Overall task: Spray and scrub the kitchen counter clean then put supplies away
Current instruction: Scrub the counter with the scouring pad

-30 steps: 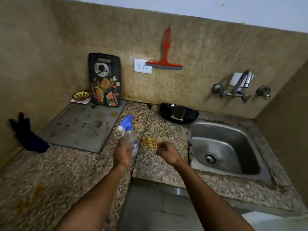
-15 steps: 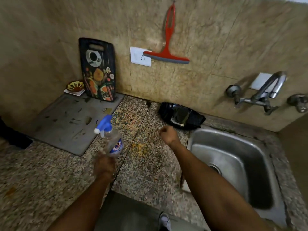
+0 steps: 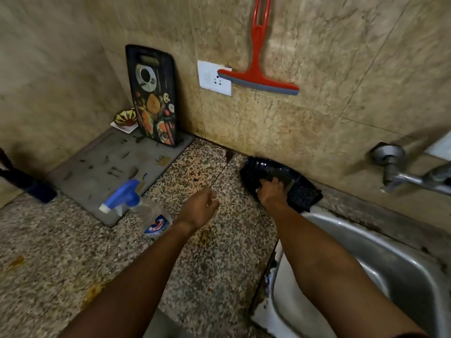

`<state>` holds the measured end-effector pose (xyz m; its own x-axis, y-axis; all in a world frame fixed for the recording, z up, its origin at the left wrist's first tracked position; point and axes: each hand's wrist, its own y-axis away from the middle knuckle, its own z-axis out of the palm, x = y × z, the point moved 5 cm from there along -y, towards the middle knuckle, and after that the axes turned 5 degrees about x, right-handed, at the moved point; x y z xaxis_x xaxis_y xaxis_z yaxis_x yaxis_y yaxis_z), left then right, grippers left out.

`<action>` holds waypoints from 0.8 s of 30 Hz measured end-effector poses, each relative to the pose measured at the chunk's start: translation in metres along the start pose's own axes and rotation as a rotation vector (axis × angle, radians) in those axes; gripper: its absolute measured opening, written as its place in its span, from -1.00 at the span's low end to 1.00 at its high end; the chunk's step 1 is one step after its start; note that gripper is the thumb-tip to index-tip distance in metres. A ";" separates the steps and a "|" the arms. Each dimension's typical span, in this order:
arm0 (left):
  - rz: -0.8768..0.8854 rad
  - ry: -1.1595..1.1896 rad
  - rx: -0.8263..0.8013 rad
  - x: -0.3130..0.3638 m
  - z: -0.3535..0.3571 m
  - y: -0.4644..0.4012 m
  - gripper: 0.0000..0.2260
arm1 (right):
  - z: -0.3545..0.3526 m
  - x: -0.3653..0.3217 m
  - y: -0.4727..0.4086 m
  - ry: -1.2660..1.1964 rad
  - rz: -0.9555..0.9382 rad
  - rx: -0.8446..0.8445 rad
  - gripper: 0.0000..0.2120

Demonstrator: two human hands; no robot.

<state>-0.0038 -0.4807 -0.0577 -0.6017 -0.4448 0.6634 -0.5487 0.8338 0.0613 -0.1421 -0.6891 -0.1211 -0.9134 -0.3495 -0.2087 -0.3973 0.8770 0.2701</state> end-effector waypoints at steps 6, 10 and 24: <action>-0.018 0.187 0.046 0.004 -0.005 -0.001 -0.81 | -0.009 0.015 -0.020 -0.401 0.121 0.319 -0.86; -0.156 0.479 0.039 -0.008 -0.002 0.013 -0.82 | -0.056 0.027 0.017 -0.958 0.203 0.617 -0.89; -0.360 1.104 -0.098 -0.032 -0.067 0.126 -0.69 | -0.055 -0.143 0.209 -1.551 -0.077 -0.737 -0.74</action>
<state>-0.0150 -0.3395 -0.0217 0.4381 -0.1746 0.8818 -0.5090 0.7603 0.4035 -0.0998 -0.4740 0.0172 -0.1360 0.6296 -0.7649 -0.7918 0.3949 0.4658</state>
